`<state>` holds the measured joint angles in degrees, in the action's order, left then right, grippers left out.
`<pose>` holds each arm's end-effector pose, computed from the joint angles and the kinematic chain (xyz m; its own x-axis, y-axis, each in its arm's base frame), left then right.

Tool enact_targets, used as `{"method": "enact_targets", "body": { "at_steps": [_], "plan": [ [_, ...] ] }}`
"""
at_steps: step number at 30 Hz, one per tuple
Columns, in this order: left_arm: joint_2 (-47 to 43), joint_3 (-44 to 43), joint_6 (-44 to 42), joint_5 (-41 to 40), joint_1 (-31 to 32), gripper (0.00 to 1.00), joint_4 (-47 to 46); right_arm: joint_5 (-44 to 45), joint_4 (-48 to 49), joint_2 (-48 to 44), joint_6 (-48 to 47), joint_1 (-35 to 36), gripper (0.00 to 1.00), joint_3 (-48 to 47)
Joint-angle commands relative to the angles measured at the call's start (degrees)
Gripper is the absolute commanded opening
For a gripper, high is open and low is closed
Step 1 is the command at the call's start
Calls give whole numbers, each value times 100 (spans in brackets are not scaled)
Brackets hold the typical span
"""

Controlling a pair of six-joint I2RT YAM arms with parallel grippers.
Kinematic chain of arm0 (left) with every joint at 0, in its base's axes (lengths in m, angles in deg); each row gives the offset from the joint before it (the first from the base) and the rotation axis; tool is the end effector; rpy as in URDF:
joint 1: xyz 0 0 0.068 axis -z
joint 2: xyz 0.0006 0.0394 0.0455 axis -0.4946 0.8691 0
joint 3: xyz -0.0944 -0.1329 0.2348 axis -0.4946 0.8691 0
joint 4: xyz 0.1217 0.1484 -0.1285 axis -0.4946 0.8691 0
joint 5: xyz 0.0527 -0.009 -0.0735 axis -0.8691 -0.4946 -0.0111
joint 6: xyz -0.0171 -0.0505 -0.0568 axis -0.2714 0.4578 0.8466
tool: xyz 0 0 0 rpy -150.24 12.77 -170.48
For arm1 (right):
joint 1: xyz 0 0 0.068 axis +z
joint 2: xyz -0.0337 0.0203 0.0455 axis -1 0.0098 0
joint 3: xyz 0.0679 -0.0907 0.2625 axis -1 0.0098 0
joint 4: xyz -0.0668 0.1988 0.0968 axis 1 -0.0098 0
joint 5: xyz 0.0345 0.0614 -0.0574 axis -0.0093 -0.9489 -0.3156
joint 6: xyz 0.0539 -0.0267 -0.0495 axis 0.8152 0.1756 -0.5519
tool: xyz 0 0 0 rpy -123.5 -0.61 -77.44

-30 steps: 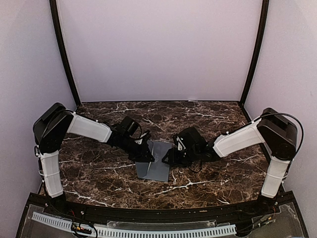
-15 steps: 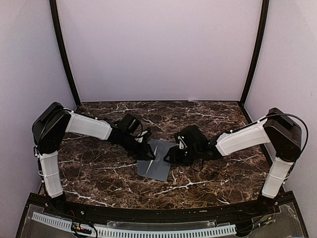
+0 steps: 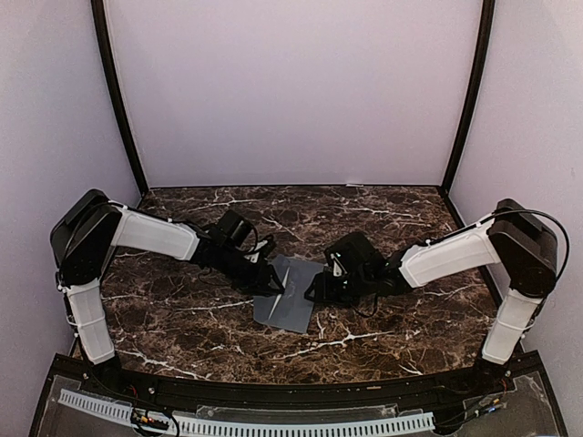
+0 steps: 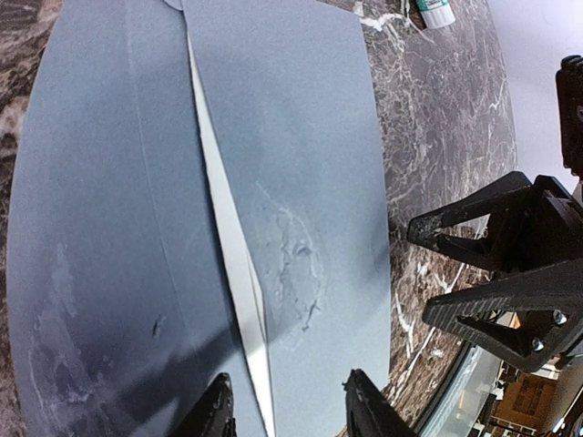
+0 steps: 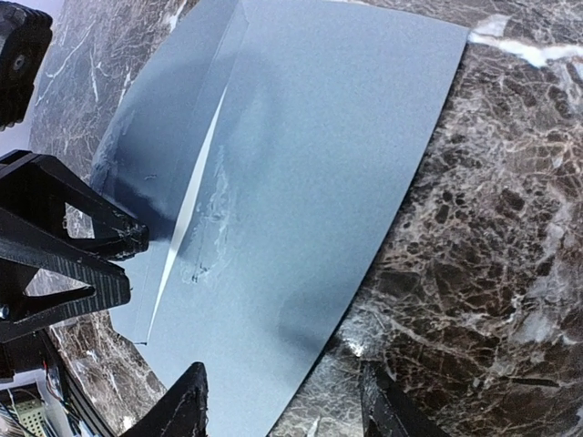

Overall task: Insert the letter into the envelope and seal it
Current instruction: Place the letter in the envelope.

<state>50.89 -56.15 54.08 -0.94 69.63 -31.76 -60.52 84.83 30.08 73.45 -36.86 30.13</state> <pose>0.2684 -0.2701 0.1612 -0.9262 0.2064 -0.3155 0.3709 0.6484 -0.6648 0.2082 0.2836 0.1594 -0.9258 0.0523 -0.3743 -0.1878 0.7959 0.5756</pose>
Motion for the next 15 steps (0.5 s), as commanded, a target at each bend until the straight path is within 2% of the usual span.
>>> {"method": "enact_targets", "body": {
  "at_steps": [1,15],
  "plan": [
    [-29,81,63,203,27,41,-218,1,224,-47,127,68,54,90],
    [271,13,133,329,35,41,-325,-210,562,238,180,86,54,43]
  ]
}}
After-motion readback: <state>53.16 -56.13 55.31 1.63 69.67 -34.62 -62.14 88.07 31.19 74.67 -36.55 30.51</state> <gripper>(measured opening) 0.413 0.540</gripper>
